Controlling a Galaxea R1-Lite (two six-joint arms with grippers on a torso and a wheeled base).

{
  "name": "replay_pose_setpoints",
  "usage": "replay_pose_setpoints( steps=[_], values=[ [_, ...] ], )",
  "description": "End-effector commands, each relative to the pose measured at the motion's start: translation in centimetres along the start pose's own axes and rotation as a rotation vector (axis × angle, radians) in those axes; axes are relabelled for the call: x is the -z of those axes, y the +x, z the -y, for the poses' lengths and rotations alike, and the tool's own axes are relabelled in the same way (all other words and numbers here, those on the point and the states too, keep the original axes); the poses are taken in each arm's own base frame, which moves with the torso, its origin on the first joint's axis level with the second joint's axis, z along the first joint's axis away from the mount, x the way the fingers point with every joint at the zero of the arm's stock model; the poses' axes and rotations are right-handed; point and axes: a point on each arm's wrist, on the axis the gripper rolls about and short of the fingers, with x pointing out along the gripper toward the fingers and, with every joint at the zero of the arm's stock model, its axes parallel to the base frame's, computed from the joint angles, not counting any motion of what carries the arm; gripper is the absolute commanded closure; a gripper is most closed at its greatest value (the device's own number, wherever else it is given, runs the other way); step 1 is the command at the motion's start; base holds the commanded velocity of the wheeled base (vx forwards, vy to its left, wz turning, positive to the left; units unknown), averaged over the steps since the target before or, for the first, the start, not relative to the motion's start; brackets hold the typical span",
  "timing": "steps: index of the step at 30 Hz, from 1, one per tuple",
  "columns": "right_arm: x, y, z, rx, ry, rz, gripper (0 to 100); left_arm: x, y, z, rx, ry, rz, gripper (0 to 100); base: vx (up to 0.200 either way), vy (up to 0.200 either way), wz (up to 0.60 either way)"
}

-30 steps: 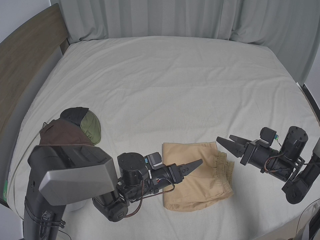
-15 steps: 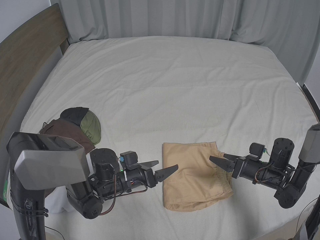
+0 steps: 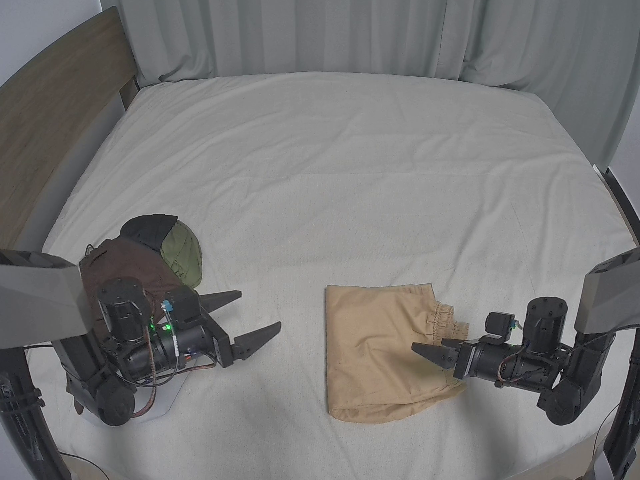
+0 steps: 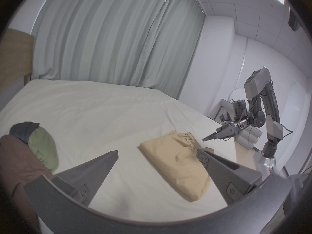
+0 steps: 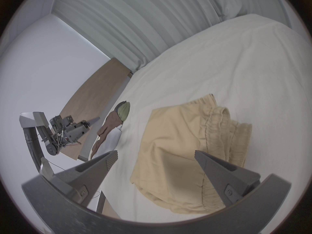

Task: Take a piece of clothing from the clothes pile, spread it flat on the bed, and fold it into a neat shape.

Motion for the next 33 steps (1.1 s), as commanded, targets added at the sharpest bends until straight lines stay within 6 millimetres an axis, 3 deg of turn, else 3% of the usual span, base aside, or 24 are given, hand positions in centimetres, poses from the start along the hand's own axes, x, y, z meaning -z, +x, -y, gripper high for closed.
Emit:
replay_pose_setpoints(
  steps=[1,13,22,29,33],
  values=[
    [1.4,0.6,0.9,0.026,0.023,-0.056,0,-0.8,-1.2,-0.6,-0.032,0.022,0.025,0,0.0,0.0,0.0],
    [4.3,1.4,2.3,0.075,0.064,-0.176,0,-1.3,-2.4,-2.4,-0.018,0.074,0.049,0,0.0,0.0,0.0],
    [6.3,1.2,3.2,0.131,0.068,-0.255,0,-2.1,-3.0,-2.3,-0.019,0.088,0.071,0,0.0,0.0,0.0],
    [5.9,1.3,2.9,0.12,0.059,-0.234,0,-1.8,-2.9,-2.3,-0.016,0.082,0.062,0,0.0,0.0,0.0],
    [4.0,1.6,2.2,0.086,0.03,-0.153,0,-1.8,-2.9,-2.3,-0.016,0.08,0.06,0,0.0,0.0,0.0]
  ],
)
